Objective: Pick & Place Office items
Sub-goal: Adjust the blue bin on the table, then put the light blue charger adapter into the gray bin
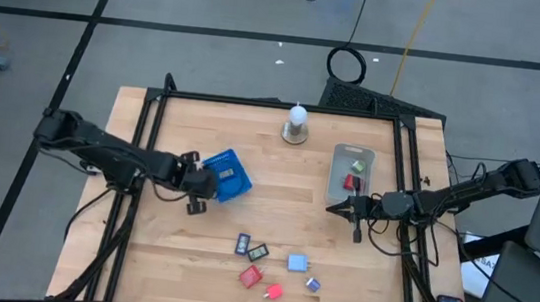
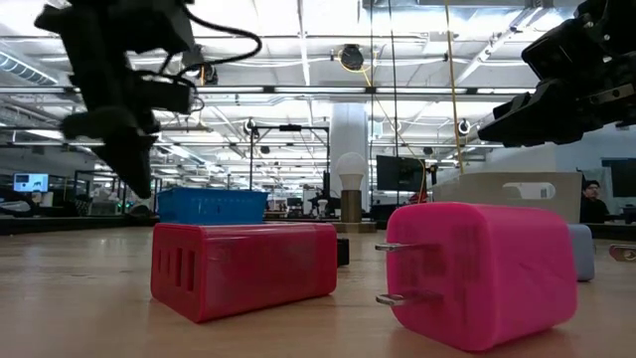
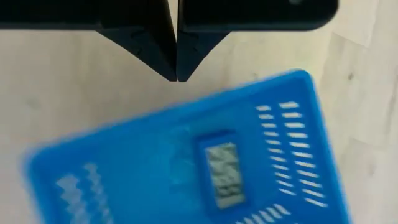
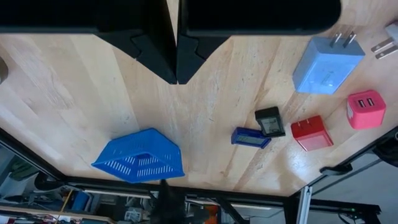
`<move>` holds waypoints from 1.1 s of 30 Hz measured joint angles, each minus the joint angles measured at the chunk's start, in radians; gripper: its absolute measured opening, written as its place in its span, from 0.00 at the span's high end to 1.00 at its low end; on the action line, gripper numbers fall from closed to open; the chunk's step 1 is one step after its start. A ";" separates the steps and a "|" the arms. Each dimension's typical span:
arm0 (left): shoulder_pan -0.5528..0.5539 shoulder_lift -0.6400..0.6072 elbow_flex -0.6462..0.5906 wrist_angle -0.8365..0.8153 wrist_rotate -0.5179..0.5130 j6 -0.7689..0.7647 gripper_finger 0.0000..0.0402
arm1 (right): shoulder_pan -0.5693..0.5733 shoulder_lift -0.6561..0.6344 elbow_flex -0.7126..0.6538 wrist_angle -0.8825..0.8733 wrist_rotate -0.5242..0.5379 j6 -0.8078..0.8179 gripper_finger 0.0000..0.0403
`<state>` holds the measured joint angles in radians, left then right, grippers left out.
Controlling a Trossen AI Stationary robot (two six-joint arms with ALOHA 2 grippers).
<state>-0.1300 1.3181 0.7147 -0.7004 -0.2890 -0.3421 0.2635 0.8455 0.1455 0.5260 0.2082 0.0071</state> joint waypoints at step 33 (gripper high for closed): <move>0.024 -0.413 0.002 0.425 0.201 0.476 0.99 | 0.000 0.000 0.000 -0.007 0.000 0.044 1.00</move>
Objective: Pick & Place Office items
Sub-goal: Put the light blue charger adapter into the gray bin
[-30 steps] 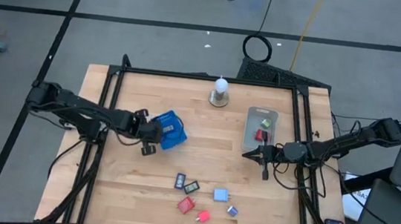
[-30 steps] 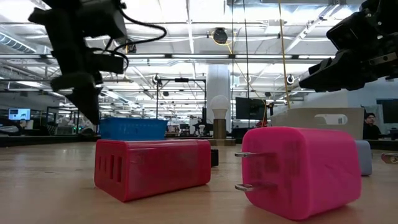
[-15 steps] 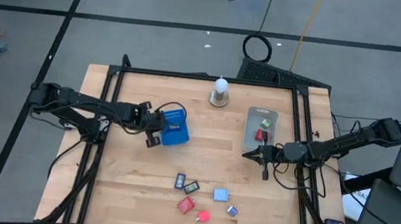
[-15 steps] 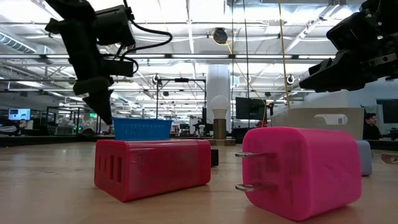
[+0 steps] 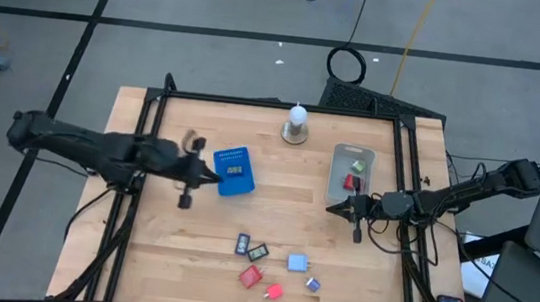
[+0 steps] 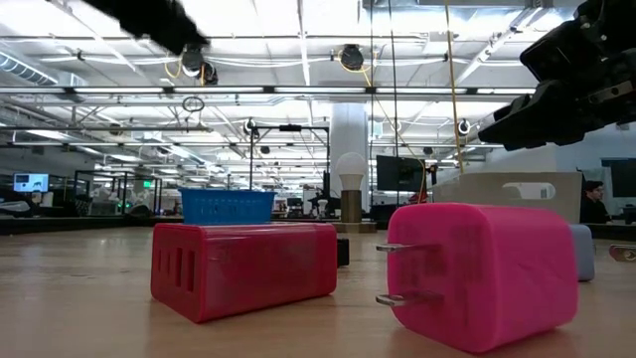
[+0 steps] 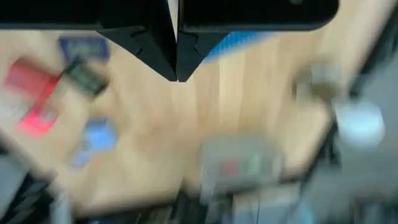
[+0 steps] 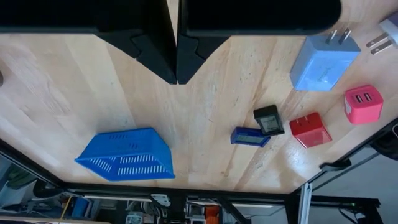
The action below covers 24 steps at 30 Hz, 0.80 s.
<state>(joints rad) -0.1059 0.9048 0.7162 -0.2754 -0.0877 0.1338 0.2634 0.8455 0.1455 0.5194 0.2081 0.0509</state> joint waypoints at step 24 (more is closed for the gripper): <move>0.030 -0.746 -0.414 0.104 -0.136 -0.038 0.99 | 0.000 0.000 -0.095 0.224 0.002 -0.001 1.00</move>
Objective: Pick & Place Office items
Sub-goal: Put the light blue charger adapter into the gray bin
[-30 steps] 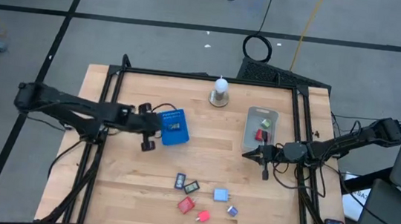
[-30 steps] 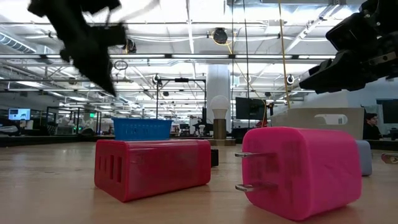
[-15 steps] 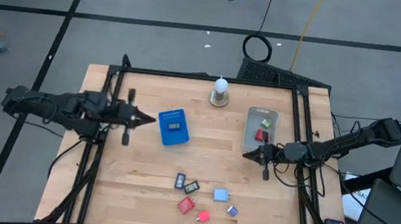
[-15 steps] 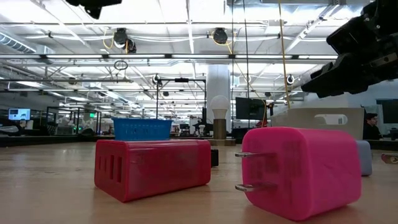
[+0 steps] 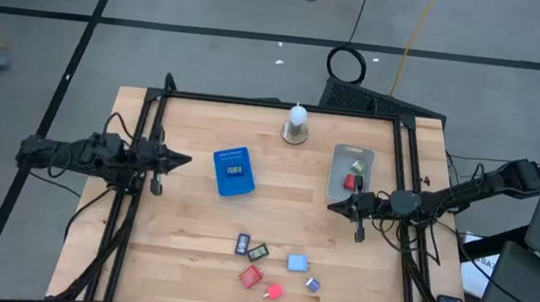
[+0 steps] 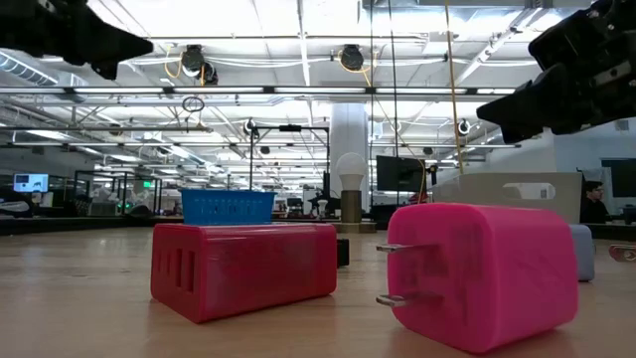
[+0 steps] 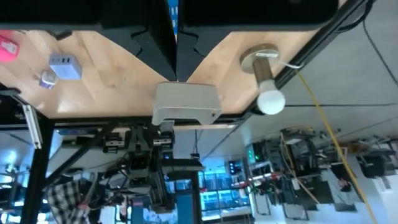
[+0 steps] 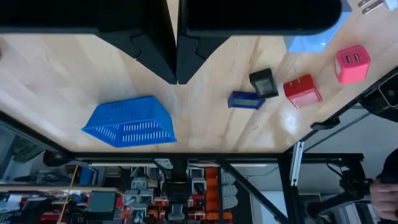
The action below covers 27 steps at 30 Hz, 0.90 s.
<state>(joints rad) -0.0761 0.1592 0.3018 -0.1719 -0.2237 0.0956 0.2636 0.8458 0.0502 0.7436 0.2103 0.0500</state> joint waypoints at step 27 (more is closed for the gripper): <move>0.001 -0.150 -0.222 0.014 -0.092 -0.030 0.98 | -0.002 0.000 -0.003 0.016 0.235 -0.009 1.00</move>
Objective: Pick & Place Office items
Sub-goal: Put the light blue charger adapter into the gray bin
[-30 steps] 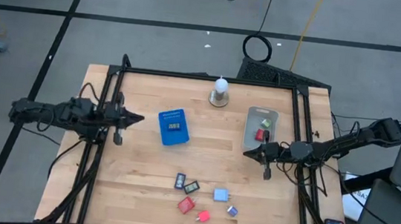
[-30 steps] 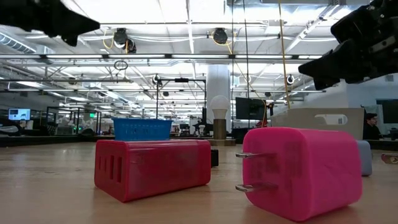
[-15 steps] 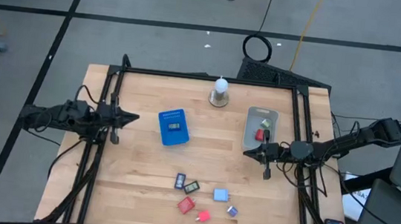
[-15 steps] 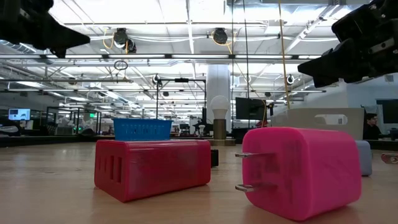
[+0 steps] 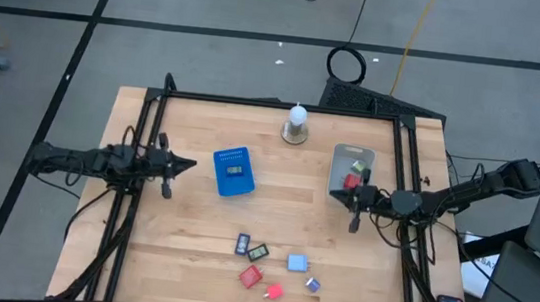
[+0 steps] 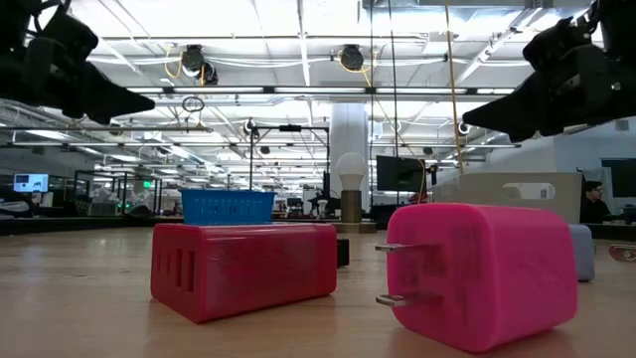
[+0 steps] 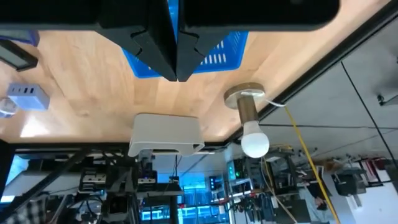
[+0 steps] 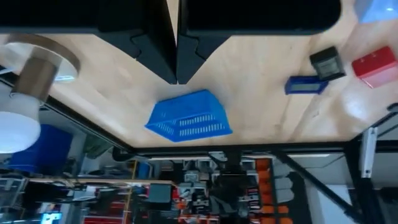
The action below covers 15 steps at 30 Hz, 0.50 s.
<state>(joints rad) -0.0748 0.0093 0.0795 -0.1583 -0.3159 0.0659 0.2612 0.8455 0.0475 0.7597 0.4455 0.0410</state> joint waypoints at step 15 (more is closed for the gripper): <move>0.001 0.028 -0.001 0.000 0.000 -0.076 0.97 | -0.001 0.000 -0.001 -0.001 0.110 0.000 1.00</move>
<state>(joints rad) -0.0734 0.0371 0.0780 -0.1585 -0.3161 -0.0101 0.2607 0.8459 0.0467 0.7586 0.5556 0.0407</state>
